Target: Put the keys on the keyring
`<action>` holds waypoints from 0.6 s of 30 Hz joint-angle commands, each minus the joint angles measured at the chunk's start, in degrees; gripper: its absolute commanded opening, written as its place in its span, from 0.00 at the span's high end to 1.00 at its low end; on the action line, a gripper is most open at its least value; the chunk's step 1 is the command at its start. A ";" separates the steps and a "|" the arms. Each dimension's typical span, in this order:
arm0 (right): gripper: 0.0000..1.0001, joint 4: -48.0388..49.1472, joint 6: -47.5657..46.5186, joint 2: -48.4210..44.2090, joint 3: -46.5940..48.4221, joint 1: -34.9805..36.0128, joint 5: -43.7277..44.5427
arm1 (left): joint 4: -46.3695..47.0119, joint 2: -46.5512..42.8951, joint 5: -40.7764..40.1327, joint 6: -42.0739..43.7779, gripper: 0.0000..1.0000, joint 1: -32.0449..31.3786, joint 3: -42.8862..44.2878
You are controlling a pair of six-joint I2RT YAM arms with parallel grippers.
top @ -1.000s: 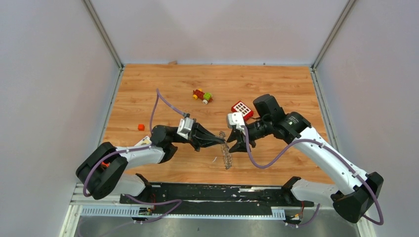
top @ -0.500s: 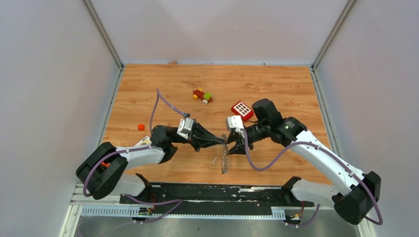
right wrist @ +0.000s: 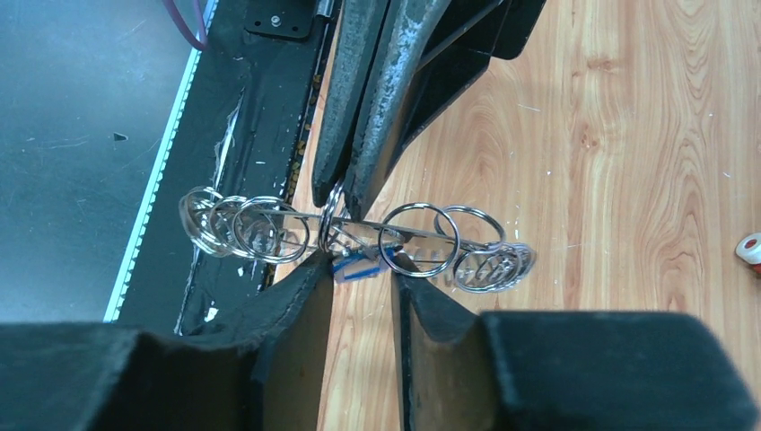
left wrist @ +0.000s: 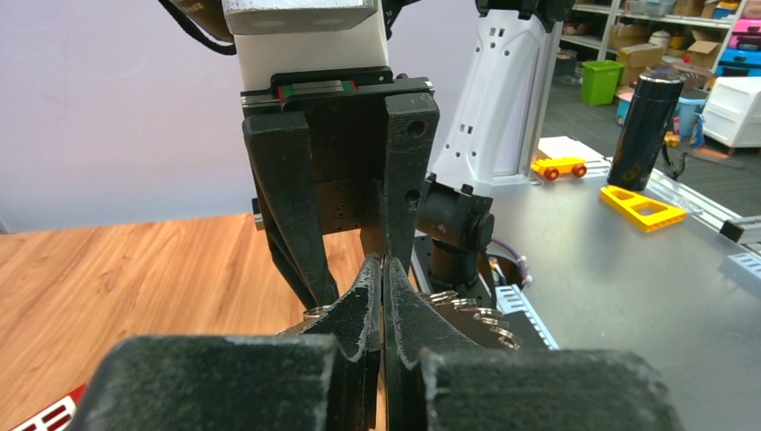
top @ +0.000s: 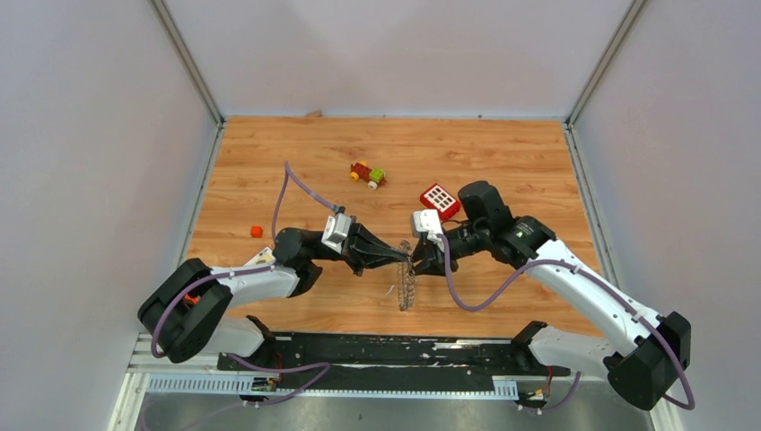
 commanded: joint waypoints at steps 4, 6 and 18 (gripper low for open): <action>0.79 3.51 0.78 -2.18 -0.70 -0.28 0.18 | 8.10 -0.51 -0.94 -0.21 1.00 0.25 0.13; 0.82 3.53 0.66 -2.71 -0.85 -0.29 0.71 | 8.11 -0.40 -0.94 -0.20 1.00 0.29 0.13; 0.97 1.29 -2.30 -7.07 -1.91 -0.28 4.58 | 7.73 -0.27 -0.39 0.47 1.00 0.28 -0.01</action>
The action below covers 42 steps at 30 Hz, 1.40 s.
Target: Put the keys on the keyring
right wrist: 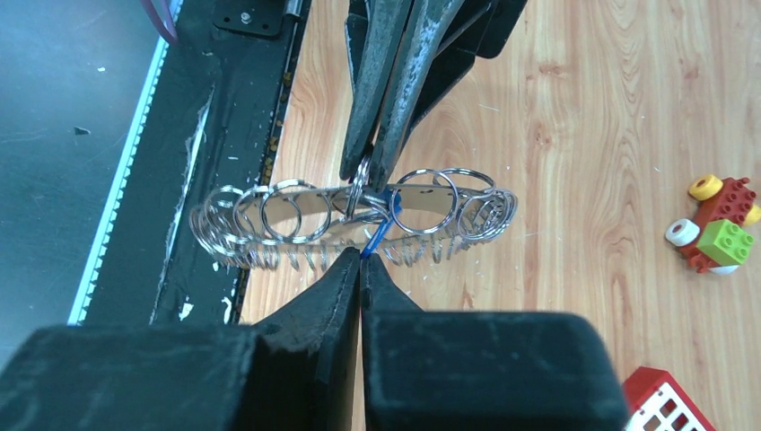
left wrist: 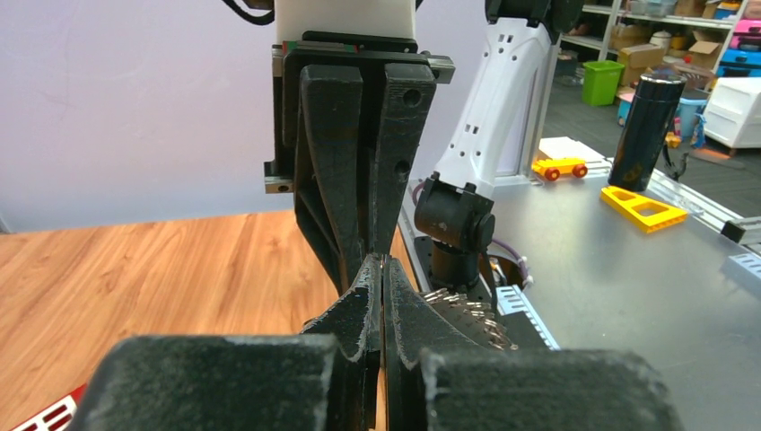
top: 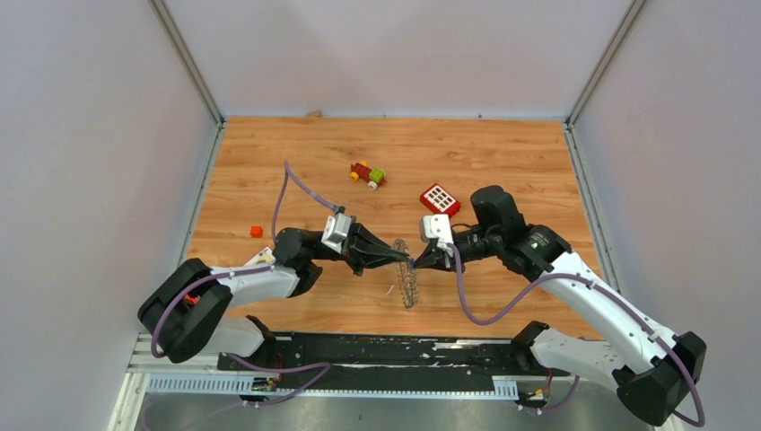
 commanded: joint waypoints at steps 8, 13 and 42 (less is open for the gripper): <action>0.95 -0.53 -2.45 -3.41 -1.19 -0.34 2.61 | 7.88 0.11 0.62 0.60 1.00 0.27 0.06; 0.91 -0.35 -2.02 -1.31 -0.36 -0.34 0.14 | 8.01 0.35 0.67 0.19 1.00 0.27 0.32; 0.51 4.66 2.17 2.49 -1.73 -0.30 -5.78 | 8.01 0.14 -1.53 0.96 1.00 0.26 -0.06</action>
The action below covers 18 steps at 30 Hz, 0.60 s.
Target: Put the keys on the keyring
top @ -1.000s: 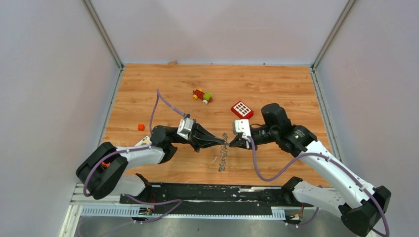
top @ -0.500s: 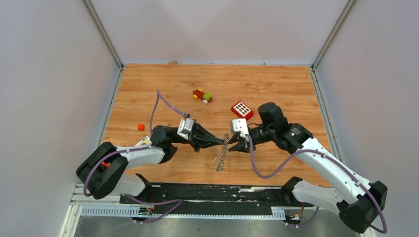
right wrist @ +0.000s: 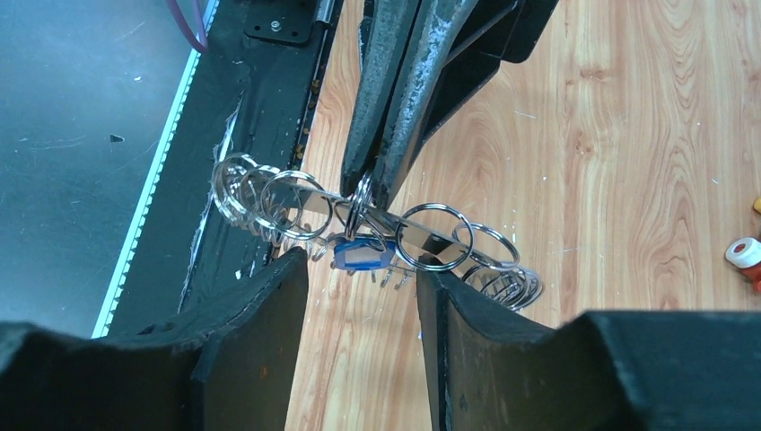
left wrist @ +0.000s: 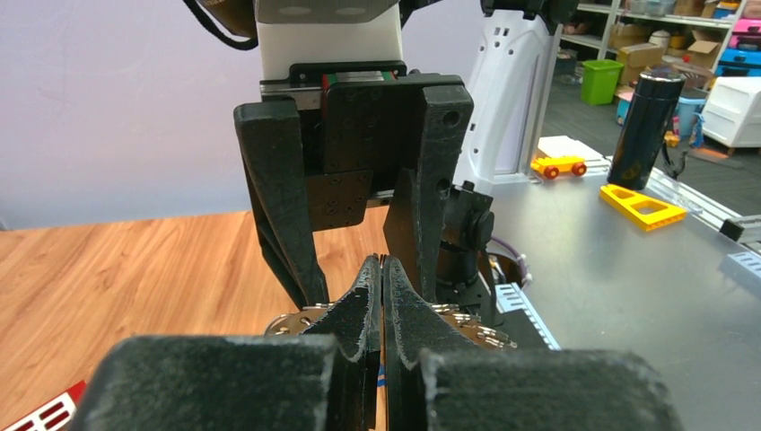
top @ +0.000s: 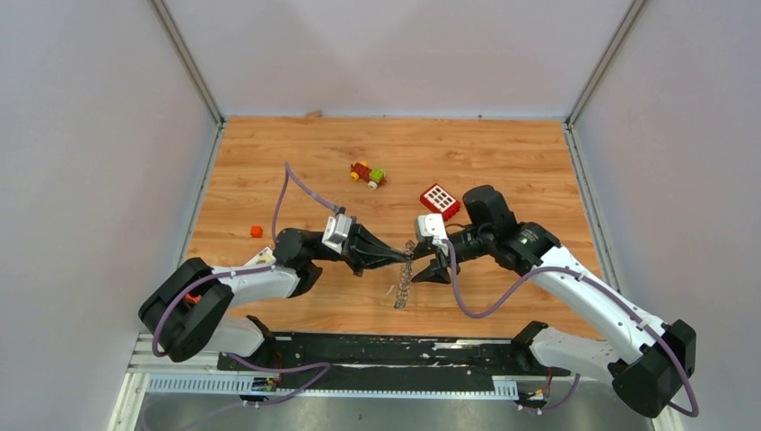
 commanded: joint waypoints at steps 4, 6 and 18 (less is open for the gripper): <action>0.51 4.41 1.94 -0.02 -1.00 -0.18 -1.92 | 7.42 -0.51 -3.15 1.81 1.00 0.27 -0.19; 0.52 4.90 2.03 0.06 -1.30 -0.22 -1.77 | 7.47 -0.59 -3.13 1.79 1.00 0.29 -0.20; 0.74 6.02 2.22 -0.52 -1.66 -0.14 -0.52 | 7.33 -0.57 -3.29 1.82 1.00 0.33 -0.29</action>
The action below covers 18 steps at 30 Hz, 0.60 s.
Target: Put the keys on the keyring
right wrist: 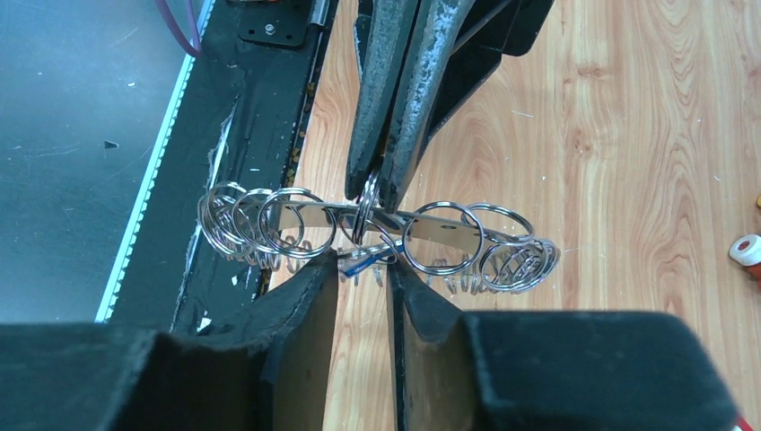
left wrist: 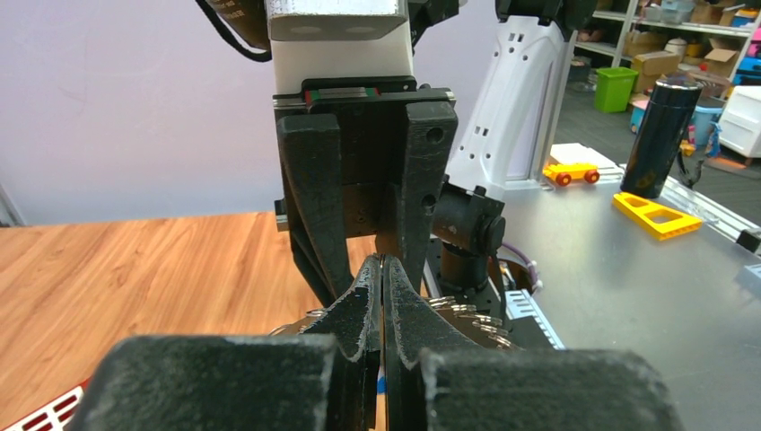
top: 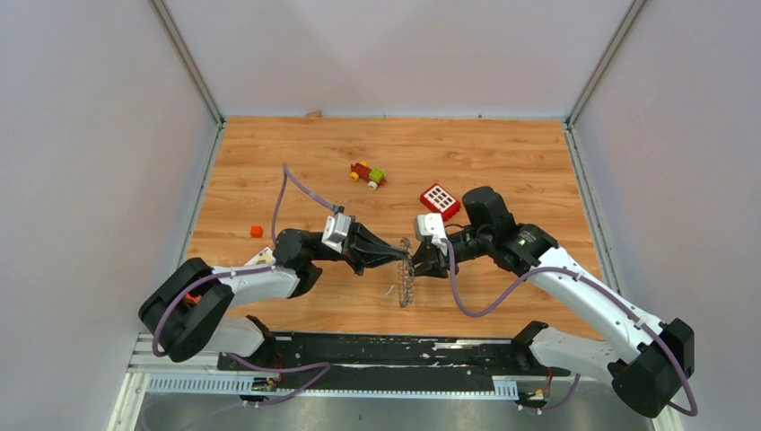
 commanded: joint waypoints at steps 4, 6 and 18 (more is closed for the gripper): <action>0.86 2.45 -0.11 -1.28 0.14 -0.22 0.97 | 6.88 -0.65 -0.98 1.46 1.00 0.53 -0.03; 0.90 1.66 -0.61 -1.97 0.40 -0.21 2.24 | 6.75 -0.71 -0.95 1.53 1.00 0.70 -0.07; 1.00 -3.34 -4.47 -6.65 0.29 -0.30 7.15 | 6.75 -0.11 -0.62 1.57 1.00 1.46 -0.16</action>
